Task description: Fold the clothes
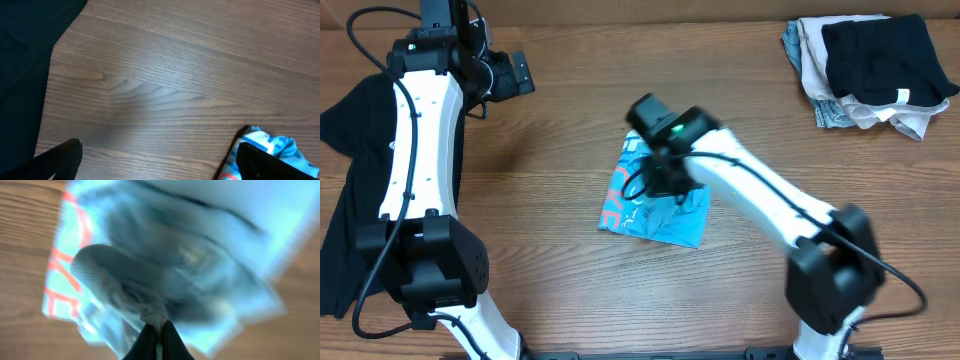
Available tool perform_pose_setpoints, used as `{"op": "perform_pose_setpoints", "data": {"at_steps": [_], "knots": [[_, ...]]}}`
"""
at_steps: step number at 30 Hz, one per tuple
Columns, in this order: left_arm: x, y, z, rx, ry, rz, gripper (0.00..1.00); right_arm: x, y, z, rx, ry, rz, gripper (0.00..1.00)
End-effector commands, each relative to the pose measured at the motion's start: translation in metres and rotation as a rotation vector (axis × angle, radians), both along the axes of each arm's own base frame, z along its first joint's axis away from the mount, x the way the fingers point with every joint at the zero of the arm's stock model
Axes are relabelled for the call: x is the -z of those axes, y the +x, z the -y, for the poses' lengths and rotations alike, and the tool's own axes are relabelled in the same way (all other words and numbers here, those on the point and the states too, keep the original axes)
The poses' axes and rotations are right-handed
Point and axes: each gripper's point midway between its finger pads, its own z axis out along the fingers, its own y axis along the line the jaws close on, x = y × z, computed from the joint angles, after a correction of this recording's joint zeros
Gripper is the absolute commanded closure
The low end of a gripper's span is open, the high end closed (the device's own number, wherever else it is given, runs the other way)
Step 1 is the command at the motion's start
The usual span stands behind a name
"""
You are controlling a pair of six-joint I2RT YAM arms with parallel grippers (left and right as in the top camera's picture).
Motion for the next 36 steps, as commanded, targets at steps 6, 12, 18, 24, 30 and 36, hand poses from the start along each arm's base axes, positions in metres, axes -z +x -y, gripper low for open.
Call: {"op": "perform_pose_setpoints", "data": {"at_steps": [6, 12, 18, 24, 30, 36], "knots": [[0.001, 0.001, -0.002, 0.031, 0.033, 0.001, 0.00, -0.011, -0.038, 0.050, 0.177, -0.112, -0.155, 0.96], [0.001, 0.001, -0.002, 0.032, 0.033, 0.000, 0.00, 0.016, -0.076, 0.076, 0.277, -0.228, -0.286, 0.96], [0.001, 0.001, -0.002, 0.038, 0.037, 0.000, 0.00, 0.040, -0.100, 0.091, 0.324, -0.291, -0.351, 0.96], [0.001, 0.001, -0.002, 0.038, 0.037, 0.000, 0.00, 0.031, -0.076, 0.086, 0.303, -0.240, -0.284, 0.61], [0.001, 0.001, -0.002, 0.038, 0.037, 0.001, 0.00, -0.014, -0.029, 0.062, 0.156, -0.117, -0.129, 0.43], [0.001, 0.002, -0.002, 0.038, 0.037, 0.005, 0.00, -0.034, 0.003, 0.006, -0.142, 0.027, 0.062, 0.41]]}}
